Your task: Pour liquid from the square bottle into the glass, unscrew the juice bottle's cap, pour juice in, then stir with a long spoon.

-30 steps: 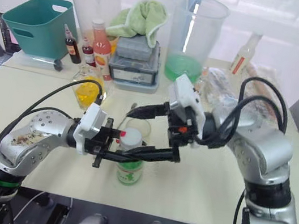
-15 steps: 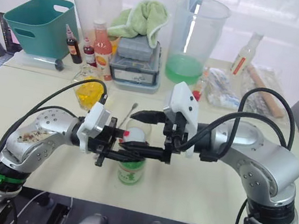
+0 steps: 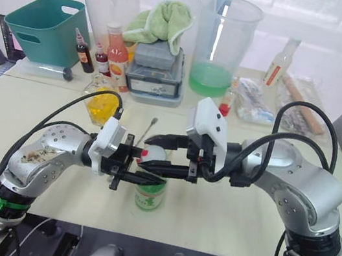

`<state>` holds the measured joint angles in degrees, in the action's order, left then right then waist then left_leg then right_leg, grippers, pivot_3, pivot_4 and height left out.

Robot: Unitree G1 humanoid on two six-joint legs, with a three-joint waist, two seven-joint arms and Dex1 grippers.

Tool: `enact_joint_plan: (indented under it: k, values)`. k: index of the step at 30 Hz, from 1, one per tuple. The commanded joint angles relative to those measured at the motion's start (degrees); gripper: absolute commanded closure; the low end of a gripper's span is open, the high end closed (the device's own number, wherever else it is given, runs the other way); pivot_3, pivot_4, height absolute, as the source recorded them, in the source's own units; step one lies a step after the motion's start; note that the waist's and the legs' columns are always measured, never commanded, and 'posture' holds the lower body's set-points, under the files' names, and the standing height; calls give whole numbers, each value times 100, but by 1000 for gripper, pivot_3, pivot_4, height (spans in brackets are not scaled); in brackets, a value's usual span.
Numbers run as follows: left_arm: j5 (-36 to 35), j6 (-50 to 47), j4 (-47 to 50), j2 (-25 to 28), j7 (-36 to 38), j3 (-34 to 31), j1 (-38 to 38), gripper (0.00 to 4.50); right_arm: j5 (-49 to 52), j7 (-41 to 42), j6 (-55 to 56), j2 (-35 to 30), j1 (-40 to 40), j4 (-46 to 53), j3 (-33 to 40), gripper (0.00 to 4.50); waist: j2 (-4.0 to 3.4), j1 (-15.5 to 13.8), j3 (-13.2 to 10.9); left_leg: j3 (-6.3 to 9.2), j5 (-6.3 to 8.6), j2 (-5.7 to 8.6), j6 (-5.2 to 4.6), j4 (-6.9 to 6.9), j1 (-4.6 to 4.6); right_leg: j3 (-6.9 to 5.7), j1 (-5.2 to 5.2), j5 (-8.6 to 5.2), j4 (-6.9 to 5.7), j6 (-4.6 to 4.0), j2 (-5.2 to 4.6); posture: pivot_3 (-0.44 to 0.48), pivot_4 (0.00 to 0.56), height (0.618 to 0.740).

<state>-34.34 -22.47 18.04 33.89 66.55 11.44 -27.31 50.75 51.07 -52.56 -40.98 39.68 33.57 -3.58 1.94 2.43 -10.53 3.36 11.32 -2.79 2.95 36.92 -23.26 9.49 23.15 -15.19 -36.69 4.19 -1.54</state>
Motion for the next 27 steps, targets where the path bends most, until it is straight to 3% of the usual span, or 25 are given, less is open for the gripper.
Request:
enact_joint_plan:
  k: [1, 6, 19, 27]
  values:
    - [446, -67, -143, 60, -217, 148, 142, 3082, 209, -19, -3, 69, 266, -94, 167, 2844, 0, 2, 0, 0, 0, 0, 0, 0, 0, 0, 1, 0, -1, 0, 0, 0, 150, 728]
    - [439, -93, -75, 59, -253, 138, 198, 3082, 529, 159, -25, 100, 659, -296, 406, 2844, 0, 8, -2, 0, -2, 0, -2, 0, -11, 1, 11, 4, -3, 7, 1, 0, 150, 728]
    - [440, -66, -52, 86, -242, 151, 234, 3082, 92, 1449, 574, -204, 995, -666, 129, 2844, -3, 20, -1, 2, 1, 0, -7, -7, -19, -5, 19, 16, 0, 26, 0, 0, 150, 728]
    - [403, -105, 9, 135, -252, 90, 314, 3082, -123, 948, 582, -549, 871, -1707, 994, 2844, -3, 12, -1, 2, 1, -1, -7, -7, -19, -5, 16, 16, 1, 25, 0, 0, 150, 728]
